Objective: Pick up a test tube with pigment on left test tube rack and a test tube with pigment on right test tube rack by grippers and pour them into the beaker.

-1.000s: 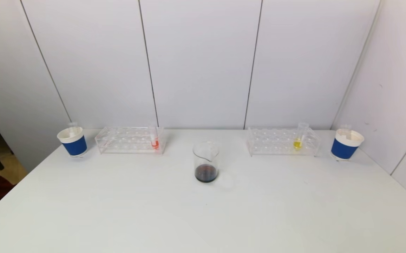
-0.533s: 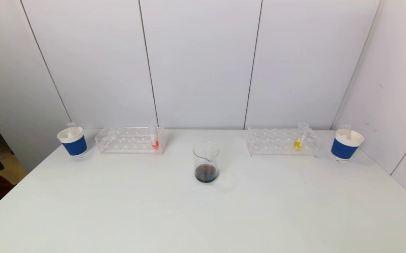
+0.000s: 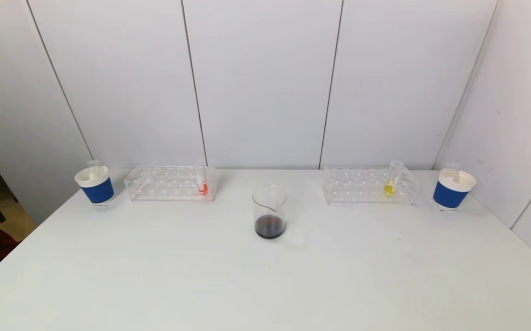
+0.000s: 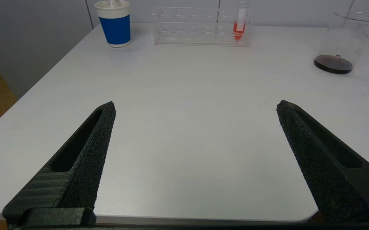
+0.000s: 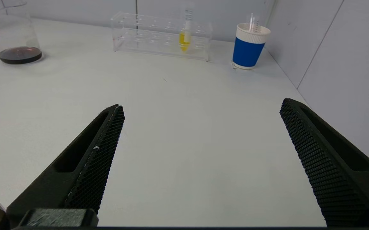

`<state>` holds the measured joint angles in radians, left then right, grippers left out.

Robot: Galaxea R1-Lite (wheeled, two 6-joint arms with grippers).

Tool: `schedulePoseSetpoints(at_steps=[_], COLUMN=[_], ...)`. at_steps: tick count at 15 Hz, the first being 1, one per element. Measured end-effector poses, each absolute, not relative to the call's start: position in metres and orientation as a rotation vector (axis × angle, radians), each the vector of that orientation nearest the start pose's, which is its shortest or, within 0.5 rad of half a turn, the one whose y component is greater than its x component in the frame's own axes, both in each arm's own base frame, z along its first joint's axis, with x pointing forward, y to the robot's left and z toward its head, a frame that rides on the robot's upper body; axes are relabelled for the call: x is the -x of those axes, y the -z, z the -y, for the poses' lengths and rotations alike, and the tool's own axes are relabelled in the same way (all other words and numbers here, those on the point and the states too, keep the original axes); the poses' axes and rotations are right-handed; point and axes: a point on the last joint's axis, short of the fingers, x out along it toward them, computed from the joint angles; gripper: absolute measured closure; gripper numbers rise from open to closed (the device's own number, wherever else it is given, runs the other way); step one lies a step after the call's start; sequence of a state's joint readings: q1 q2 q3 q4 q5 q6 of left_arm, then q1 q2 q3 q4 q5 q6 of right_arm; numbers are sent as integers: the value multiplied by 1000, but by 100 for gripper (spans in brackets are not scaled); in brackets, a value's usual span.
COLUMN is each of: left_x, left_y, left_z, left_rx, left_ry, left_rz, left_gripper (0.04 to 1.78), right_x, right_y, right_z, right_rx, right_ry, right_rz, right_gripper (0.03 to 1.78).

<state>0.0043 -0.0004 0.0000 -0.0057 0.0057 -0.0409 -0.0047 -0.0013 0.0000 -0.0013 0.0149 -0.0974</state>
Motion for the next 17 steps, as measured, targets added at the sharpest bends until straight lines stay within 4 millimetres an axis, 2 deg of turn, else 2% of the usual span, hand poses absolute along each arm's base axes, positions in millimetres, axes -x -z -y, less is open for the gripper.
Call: schedulePoseSetpoints(at_steps=[17], left_x=[23], left_y=[-76], left_z=[0], left_rx=[41], left_ry=[-10], left_rz=[6], left_gripper=[6], right_x=[23], right_y=[-76], right_z=[0], right_rx=[74], right_ry=[-10], right_rz=[2], right_gripper=[4])
